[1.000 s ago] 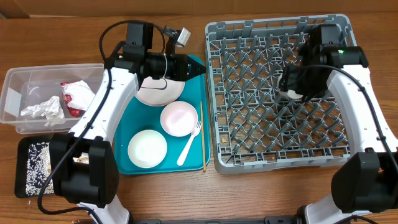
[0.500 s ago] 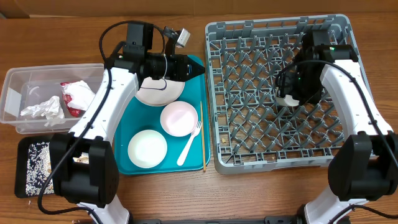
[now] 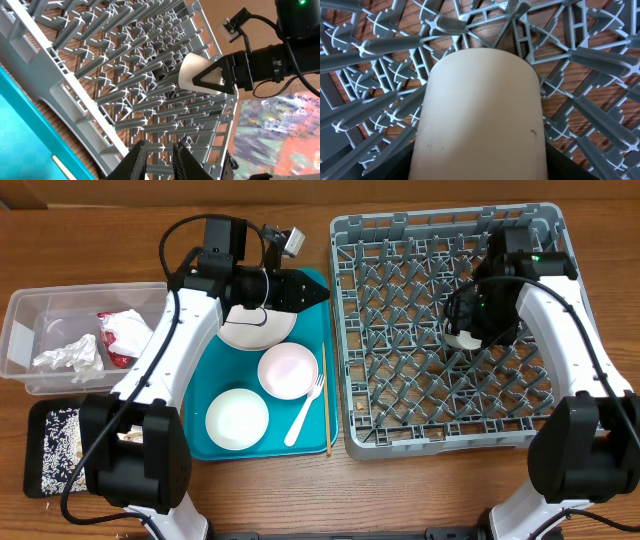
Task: Sort waste into correct bins and load items into the dishwasher
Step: 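Lower the cup with the right gripper into the gray rack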
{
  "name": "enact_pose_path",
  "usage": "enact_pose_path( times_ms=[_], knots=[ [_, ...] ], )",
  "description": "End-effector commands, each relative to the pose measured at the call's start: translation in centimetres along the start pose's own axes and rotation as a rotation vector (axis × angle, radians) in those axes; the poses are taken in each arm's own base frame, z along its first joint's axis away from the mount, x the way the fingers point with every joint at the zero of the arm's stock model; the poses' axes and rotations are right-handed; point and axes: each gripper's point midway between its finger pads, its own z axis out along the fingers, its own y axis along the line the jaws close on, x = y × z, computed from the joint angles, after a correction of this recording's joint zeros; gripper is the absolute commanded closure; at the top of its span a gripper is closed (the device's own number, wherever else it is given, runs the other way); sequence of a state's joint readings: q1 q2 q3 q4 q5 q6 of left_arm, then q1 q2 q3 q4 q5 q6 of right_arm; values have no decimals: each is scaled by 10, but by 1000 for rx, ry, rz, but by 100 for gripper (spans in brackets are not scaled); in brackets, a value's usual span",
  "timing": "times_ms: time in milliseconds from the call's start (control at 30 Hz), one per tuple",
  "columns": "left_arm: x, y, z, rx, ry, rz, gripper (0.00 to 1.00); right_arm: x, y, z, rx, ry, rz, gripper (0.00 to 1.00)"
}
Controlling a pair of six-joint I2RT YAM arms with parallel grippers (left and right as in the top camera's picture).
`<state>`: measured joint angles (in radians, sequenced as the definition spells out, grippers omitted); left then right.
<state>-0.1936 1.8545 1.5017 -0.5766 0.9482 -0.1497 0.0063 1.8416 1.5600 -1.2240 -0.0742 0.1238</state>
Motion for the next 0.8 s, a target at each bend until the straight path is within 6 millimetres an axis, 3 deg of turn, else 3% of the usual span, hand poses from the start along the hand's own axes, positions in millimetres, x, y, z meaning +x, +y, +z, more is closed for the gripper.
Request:
enact_pose_path(
  times_ms=[0, 233, 500, 567, 600, 633, 767],
  knots=[
    [-5, 2, -1, -10, -8, 24, 80, -2, 19, 4, -79, 10, -25, 40],
    [-5, 2, -1, -10, -8, 24, 80, 4, 35, 5, -79, 16, -89, 40],
    [-4, 2, -1, -10, -4, 17, 81, 11, 26, 6, -30, 44, -85, 40],
    [-3, 2, -1, -10, -3, 17, 80, 10, 26, 6, -30, 43, -85, 29],
    [-3, 2, -1, -11, -3, 16, 80, 10, 26, 6, -31, 42, -85, 20],
    [-3, 2, -1, -11, -3, 16, 79, 10, 26, 6, -31, 40, -86, 4],
    [-3, 2, -1, -10, -2, 16, 75, 9, 27, 5, -32, 36, -113, 0]
  ],
)
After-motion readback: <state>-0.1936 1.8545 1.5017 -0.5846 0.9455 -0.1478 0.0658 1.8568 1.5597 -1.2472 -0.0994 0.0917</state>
